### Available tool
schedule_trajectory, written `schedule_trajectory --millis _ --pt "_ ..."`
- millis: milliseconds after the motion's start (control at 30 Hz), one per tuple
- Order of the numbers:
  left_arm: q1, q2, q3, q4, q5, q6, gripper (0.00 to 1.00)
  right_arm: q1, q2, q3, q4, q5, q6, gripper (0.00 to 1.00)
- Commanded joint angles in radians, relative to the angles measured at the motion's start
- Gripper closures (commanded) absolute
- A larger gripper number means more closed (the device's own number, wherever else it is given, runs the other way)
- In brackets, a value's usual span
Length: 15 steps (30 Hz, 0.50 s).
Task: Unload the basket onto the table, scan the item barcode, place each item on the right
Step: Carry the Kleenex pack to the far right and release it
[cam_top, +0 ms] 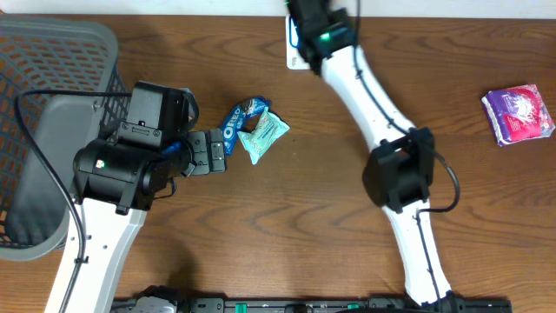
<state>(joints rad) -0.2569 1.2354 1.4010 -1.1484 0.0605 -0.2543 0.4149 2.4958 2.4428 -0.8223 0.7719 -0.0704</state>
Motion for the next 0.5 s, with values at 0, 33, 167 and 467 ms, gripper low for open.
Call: schedule_trajectory --millis 0,33,167,467 --pt "0.005 0.001 0.002 -0.003 -0.013 0.006 0.02 -0.121 -0.022 0.028 -0.126 0.114 0.077 0.99" --pt "0.005 0.001 0.002 -0.003 -0.013 0.006 0.02 -0.150 -0.022 0.028 -0.176 0.114 0.100 0.99" --pt "0.005 0.001 0.002 -0.003 -0.013 0.006 0.02 -0.283 -0.022 0.027 -0.357 0.093 0.262 0.99" --pt "0.005 0.001 0.002 -0.003 -0.013 0.006 0.02 -0.555 -0.021 0.016 -0.498 -0.296 0.280 0.99"
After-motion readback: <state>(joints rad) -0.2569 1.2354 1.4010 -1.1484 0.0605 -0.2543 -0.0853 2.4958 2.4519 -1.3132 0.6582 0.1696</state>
